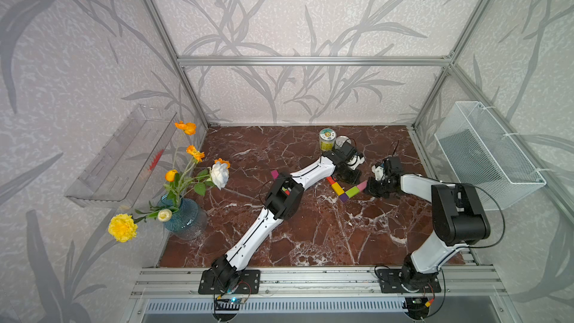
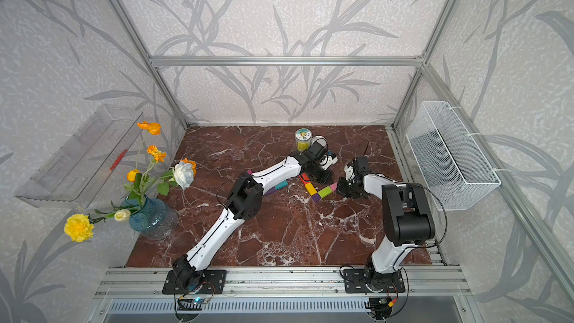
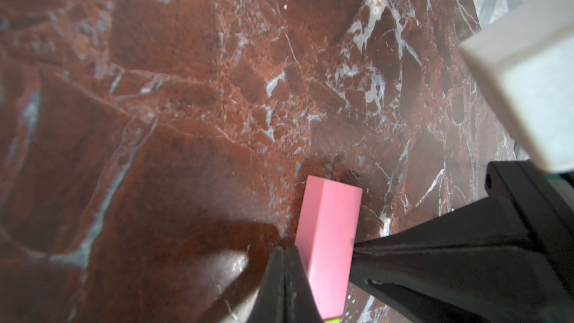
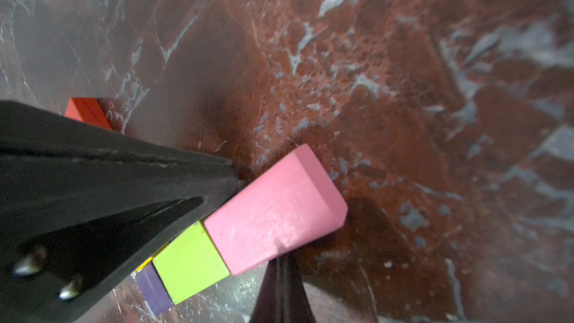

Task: Assemble the letter v with building blocks
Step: Assemble the building block at the center of the board.

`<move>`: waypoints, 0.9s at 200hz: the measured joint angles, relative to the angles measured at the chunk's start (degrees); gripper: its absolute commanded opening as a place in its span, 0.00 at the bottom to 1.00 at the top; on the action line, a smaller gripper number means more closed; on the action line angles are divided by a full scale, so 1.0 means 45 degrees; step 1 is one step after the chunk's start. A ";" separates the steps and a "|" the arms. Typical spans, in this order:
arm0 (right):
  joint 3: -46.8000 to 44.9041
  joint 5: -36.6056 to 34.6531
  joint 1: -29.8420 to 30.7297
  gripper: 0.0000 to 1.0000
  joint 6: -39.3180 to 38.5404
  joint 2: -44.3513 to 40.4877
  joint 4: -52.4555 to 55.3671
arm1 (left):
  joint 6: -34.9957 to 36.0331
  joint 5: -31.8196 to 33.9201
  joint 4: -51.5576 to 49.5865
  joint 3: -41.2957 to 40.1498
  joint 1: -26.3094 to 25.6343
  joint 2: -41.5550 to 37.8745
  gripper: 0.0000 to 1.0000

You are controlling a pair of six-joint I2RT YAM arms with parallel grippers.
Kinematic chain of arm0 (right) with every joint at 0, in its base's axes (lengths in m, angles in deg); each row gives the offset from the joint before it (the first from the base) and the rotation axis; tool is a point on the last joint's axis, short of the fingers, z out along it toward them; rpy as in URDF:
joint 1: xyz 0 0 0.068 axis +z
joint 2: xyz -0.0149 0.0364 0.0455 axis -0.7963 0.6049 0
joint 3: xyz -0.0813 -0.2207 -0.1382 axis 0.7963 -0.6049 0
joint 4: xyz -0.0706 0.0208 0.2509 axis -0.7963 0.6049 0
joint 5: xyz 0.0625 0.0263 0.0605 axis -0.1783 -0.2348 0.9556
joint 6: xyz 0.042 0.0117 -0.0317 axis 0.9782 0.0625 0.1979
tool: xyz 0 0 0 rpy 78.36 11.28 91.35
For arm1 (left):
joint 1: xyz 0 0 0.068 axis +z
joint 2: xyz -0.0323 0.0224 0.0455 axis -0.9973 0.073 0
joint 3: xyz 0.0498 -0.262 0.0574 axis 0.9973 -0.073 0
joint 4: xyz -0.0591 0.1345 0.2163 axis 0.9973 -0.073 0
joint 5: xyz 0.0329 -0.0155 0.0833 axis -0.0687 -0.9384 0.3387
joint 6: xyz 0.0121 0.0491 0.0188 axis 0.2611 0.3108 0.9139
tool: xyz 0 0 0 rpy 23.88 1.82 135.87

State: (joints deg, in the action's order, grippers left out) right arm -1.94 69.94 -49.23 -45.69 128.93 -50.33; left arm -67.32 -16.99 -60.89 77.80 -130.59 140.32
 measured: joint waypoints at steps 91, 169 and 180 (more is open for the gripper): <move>-0.0563 -0.0563 0.0083 0.00 0.0204 -0.0539 -0.0359 | -0.0306 0.0967 0.0578 0.0097 0.0675 0.0000 0.00; -0.2147 -0.2069 0.0087 0.00 0.0529 -0.3604 -0.0607 | 0.0175 0.1297 0.3036 -0.1724 0.0709 -0.1209 0.00; -0.2142 -0.2375 0.0092 0.00 0.0515 -0.4449 -0.0593 | 0.0311 0.1404 0.3269 -0.2336 0.0709 -0.1812 0.00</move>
State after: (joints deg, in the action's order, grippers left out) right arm -11.58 59.25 -48.81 -43.37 108.91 -53.00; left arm -65.93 -10.67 -46.18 67.28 -127.40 132.17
